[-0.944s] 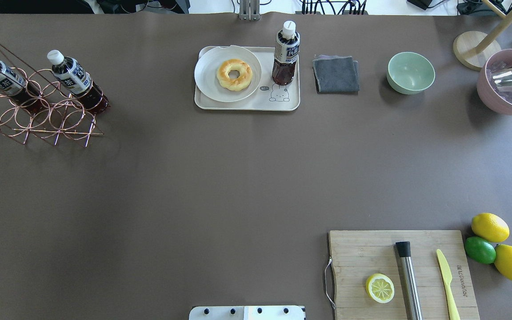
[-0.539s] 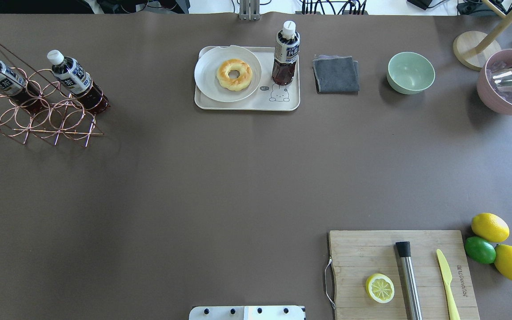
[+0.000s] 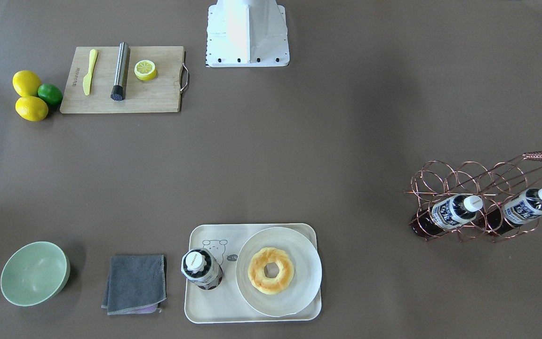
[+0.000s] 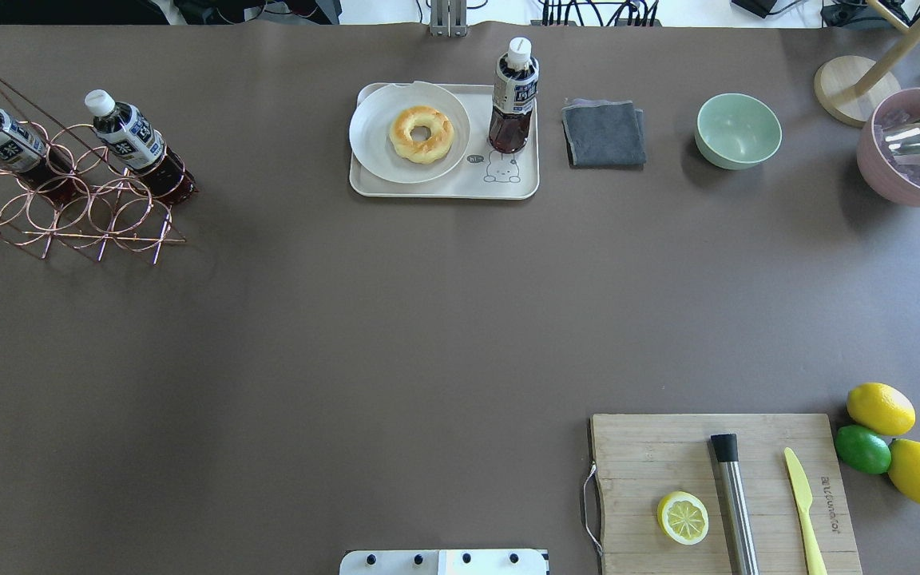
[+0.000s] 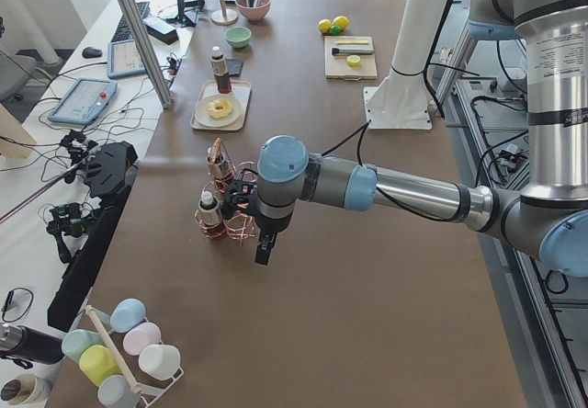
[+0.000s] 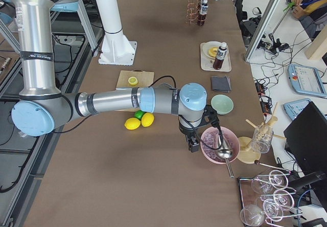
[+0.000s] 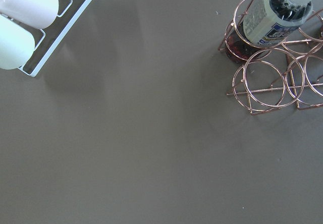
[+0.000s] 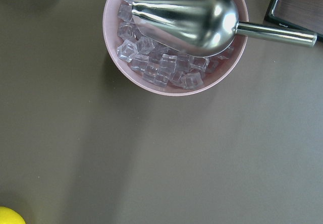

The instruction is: Place tea on tray

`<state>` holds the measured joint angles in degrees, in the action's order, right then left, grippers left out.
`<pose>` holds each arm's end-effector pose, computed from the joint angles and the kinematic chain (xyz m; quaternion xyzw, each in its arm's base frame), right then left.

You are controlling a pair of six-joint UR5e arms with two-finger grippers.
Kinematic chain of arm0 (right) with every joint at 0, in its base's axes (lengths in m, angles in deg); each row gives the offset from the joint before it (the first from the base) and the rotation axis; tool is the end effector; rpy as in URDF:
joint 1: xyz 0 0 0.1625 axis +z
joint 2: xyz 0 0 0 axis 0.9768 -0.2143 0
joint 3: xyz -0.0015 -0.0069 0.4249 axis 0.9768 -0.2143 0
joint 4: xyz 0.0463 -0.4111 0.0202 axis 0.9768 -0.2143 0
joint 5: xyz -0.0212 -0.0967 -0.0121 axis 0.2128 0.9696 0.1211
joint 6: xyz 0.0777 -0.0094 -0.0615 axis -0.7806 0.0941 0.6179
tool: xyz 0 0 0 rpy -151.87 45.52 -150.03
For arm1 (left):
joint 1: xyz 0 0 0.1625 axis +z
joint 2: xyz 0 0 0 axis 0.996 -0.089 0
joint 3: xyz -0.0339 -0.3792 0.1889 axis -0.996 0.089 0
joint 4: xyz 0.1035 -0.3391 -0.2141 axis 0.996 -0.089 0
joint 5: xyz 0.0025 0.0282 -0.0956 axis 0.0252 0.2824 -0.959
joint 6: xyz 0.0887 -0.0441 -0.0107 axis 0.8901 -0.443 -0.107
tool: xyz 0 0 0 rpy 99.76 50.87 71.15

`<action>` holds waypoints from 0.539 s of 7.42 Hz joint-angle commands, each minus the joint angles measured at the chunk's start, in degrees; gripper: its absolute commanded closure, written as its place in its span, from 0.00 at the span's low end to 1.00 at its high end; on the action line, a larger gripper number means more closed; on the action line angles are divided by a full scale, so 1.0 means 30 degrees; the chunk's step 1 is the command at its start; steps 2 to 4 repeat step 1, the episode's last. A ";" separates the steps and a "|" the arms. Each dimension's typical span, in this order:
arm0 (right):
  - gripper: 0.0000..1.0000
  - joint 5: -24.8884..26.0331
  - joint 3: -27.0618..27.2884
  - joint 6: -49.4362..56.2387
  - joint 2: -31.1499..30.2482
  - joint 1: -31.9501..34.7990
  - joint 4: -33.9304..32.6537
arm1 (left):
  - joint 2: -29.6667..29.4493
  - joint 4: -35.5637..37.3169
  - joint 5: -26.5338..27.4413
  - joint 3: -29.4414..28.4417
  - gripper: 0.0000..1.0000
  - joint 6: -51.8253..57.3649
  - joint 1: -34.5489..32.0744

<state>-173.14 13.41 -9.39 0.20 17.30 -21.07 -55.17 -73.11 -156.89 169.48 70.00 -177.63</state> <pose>0.1055 -0.4858 0.5865 0.0919 -0.3685 -0.1542 0.9121 -0.0837 -0.4300 0.5543 0.1110 0.3731 0.0429 0.9201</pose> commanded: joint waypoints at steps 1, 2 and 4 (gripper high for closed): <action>0.00 -0.0002 0.0023 -0.0020 0.0028 0.0000 0.0000 | -0.0002 -0.0029 0.0020 0.0043 0.02 0.0006 0.0005; 0.00 -0.0002 0.0023 -0.0020 0.0028 0.0000 0.0000 | -0.0002 -0.0029 0.0020 0.0043 0.02 0.0006 0.0005; 0.00 -0.0002 0.0023 -0.0020 0.0028 0.0000 0.0000 | -0.0002 -0.0029 0.0020 0.0043 0.02 0.0006 0.0005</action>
